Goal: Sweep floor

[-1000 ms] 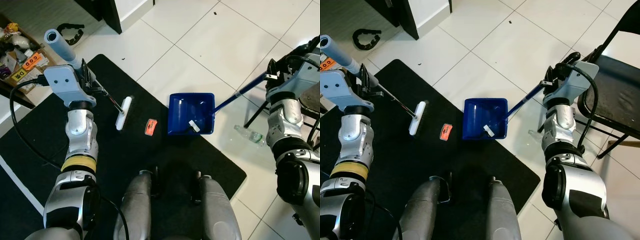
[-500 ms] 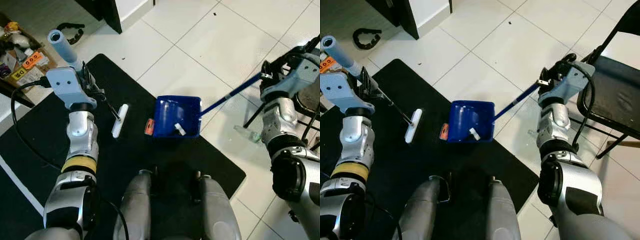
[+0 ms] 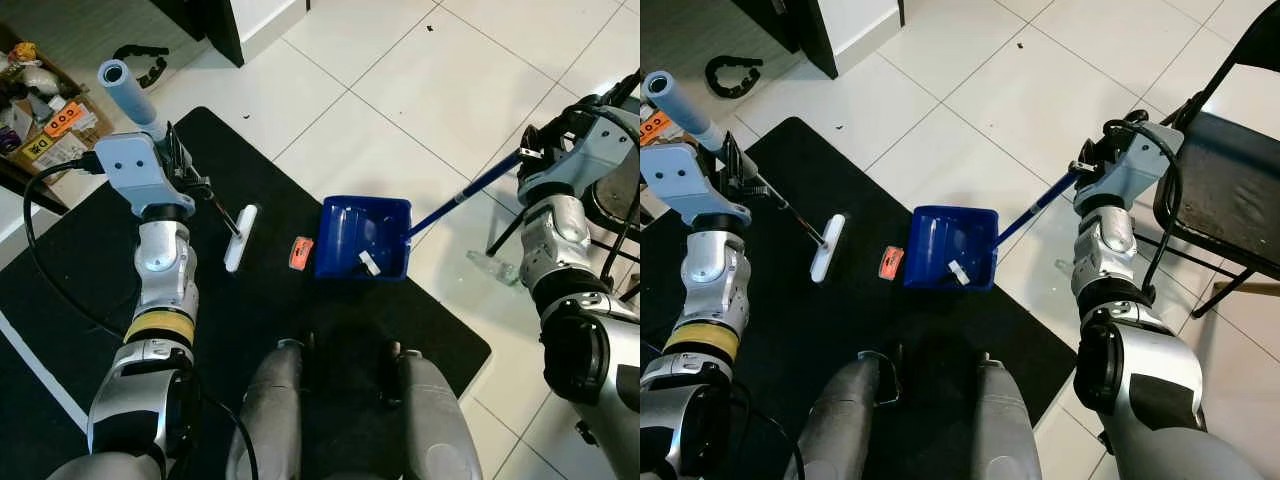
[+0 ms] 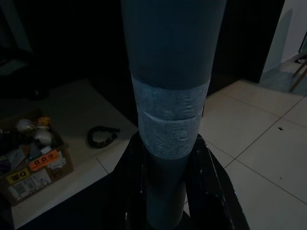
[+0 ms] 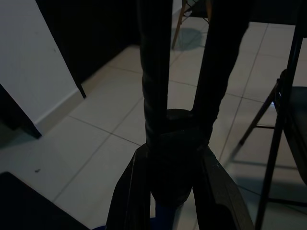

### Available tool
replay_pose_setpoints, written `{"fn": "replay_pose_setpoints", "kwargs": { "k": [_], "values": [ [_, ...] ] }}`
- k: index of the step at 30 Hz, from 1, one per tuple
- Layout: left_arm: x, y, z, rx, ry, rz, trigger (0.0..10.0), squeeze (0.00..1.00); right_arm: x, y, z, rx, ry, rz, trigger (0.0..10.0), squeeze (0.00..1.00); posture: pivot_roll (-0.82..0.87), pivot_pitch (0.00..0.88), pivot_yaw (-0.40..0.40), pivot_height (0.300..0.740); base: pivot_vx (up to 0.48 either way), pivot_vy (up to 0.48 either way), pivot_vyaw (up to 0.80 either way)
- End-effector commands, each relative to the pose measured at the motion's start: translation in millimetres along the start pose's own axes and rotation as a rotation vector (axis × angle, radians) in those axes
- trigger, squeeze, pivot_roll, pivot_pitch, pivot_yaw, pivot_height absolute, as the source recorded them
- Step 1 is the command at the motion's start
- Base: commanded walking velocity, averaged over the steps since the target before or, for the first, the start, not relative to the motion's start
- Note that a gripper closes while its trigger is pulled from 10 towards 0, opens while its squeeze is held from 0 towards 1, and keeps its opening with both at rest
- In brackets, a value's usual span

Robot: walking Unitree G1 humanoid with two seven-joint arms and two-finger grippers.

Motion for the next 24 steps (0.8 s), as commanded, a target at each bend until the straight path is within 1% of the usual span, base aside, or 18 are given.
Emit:
{"fn": "replay_pose_setpoints", "kwargs": {
  "k": [1, 12, 16, 20, 23, 24],
  "values": [
    [1.8, 3.6, -0.4, -0.008, 0.023, 0.001, 10.0, 0.0, -12.2, 8.7, -5.3, -0.027, -0.046, -0.012, 0.0, 0.0, 0.07, 0.26, -0.034, 0.74, 0.0, 0.0, 0.0],
    [1.4, 7.2, 0.4, -0.018, 0.022, 0.001, 10.0, 0.0, -15.8, 9.0, -5.7, -0.048, -0.074, -0.043, 0.0, 0.0, 0.07, 0.279, -0.03, 0.74, 0.0, 0.0, 0.0],
    [1.0, 7.5, -1.1, -0.028, 0.021, 0.004, 10.0, 0.0, -20.1, 7.5, -7.7, -0.058, -0.089, -0.04, 0.0, 0.0, 0.08, 0.317, -0.026, 0.74, 0.0, 0.0, 0.0],
    [1.1, 8.4, -1.8, -0.038, 0.02, 0.008, 10.0, 0.0, -22.9, 7.3, -9.1, -0.065, -0.099, -0.037, 0.0, 0.0, 0.09, 0.333, -0.025, 0.74, 0.0, 0.0, 0.0],
    [2.9, 11.4, -0.1, -0.061, 0.02, 0.013, 10.0, 0.0, -27.0, 5.5, -10.8, -0.071, -0.115, -0.015, 0.0, 0.0, 0.1, 0.384, -0.025, 0.74, 0.0, 0.0, 0.0],
    [2.9, 11.4, -0.1, -0.061, 0.02, 0.013, 10.0, 0.0, -27.0, 5.5, -10.8, -0.071, -0.115, -0.015, 0.0, 0.0, 0.1, 0.384, -0.025, 0.74, 0.0, 0.0, 0.0]
  ]
}}
Point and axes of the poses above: a point about 5 cm out from each wrist's last joint towards the gripper, its own z axis pointing out of the wrist towards the gripper, its own x axis along the axis of the wrist's last joint, y = z × x, the point moved 4 cm from there along z, pointing out of the wrist towards the gripper, and after that the axes turned 12 degrees about -z, right-handed, at the moved point
